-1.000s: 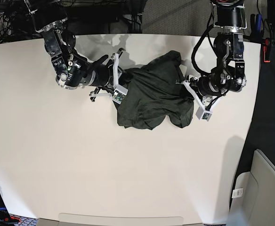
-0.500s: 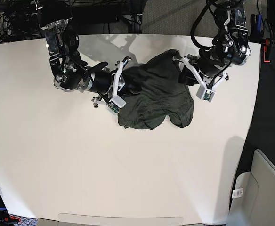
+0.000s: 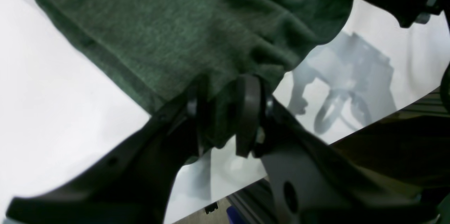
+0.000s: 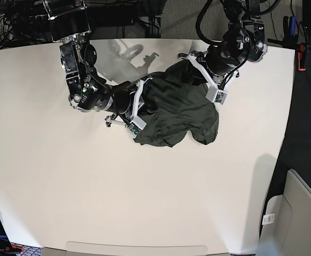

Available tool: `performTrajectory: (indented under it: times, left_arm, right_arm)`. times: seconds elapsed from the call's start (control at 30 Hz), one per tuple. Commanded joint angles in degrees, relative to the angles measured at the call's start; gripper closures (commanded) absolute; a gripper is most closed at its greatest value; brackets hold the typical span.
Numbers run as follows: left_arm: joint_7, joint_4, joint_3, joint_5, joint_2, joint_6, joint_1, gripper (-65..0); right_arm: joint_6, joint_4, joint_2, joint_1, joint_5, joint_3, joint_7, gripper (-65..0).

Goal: Fold the T-shirt properly
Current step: 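Hold both bundle ends and press them down toward the table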

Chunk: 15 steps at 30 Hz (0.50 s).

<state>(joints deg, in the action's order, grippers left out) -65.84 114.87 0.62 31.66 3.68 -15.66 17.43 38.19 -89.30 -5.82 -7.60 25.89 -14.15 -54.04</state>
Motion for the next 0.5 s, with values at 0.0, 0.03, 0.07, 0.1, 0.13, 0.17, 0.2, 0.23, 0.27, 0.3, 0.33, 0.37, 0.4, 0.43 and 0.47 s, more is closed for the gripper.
performTrajectory:
  times: [0.0,0.03,0.07,0.1,0.13,0.17,0.2,0.23,0.27,0.3,0.33,0.37,0.4,0.43,0.47]
  left_arm:
    - [0.5,0.0,0.0,0.6,0.1,-0.3,-0.2,-13.3]
    - [0.5,-0.7,0.0,0.6,0.3,-0.3,-0.2,-13.3]
    - [0.5,-1.3,0.0,0.6,0.5,-0.3,-0.4,-13.3]
    - [0.5,-1.9,0.0,0.6,0.5,-0.3,-0.4,-13.3]
    - [0.6,-2.4,0.0,0.6,0.5,-0.3,-0.5,-13.3]
    - [0.7,-3.1,0.0,0.6,0.6,-0.3,-0.5,-13.3]
    - [1.0,-3.7,0.0,0.5,0.6,-0.3,-0.6,-13.3]
    - [2.1,-4.6,0.1,0.5,0.7,-0.3,-0.6,-13.3]
    - [3.4,-5.5,0.1,0.4,0.7,-0.3,-0.5,-13.3]
    - [4.5,-6.3,0.1,0.3,0.8,-0.3,-0.3,-13.3]
    - [5.2,-7.4,0.1,0.3,1.4,-0.3,-0.3,-13.3]
    - [6.0,-8.3,0.2,0.3,2.5,-0.3,-0.3,-13.3]
    - [6.8,-9.2,0.4,0.3,3.4,-0.3,-0.3,-13.3]
    - [7.3,-9.9,0.9,0.3,4.0,-0.3,-0.4,-13.3]
    - [8.1,-10.4,1.4,0.3,4.8,-0.3,-0.5,-13.3]
  right_arm:
    - [0.4,-1.1,-0.1,0.0,0.4,0.1,1.2,-1.4]
    - [0.4,-1.1,-0.1,0.3,-0.2,0.1,1.2,-1.4]
    - [0.4,-1.1,-0.2,0.4,-0.7,0.1,1.1,-1.4]
    - [0.4,-1.1,-0.2,0.6,-1.1,0.2,0.8,-1.4]
    - [0.4,-1.1,-0.2,0.8,-1.6,0.5,-0.2,-1.4]
    - [0.4,-1.3,-0.3,0.8,-2.3,0.6,-1.7,-1.4]
    - [0.4,-1.4,-0.6,0.7,-2.8,0.6,-2.5,-1.4]
    - [0.4,-1.6,-1.0,0.7,-3.0,0.7,-3.1,-1.4]
    - [0.4,-2.2,-1.3,0.7,-3.3,0.7,-3.1,-1.4]
    - [0.4,-2.7,-1.7,0.8,-3.3,0.7,-3.1,-1.4]
    - [0.4,-3.1,-2.2,0.8,-3.3,0.7,-3.2,-1.4]
    - [0.4,-3.4,-2.7,0.8,-3.3,0.7,-3.3,-1.4]
    - [0.4,-3.8,-3.0,0.8,-3.3,0.7,-3.4,-1.4]
    - [0.4,-3.8,-3.1,0.8,-3.3,0.7,-3.4,-1.4]
    - [0.4,-3.8,-3.9,0.8,-3.3,0.7,-3.4,-1.4]
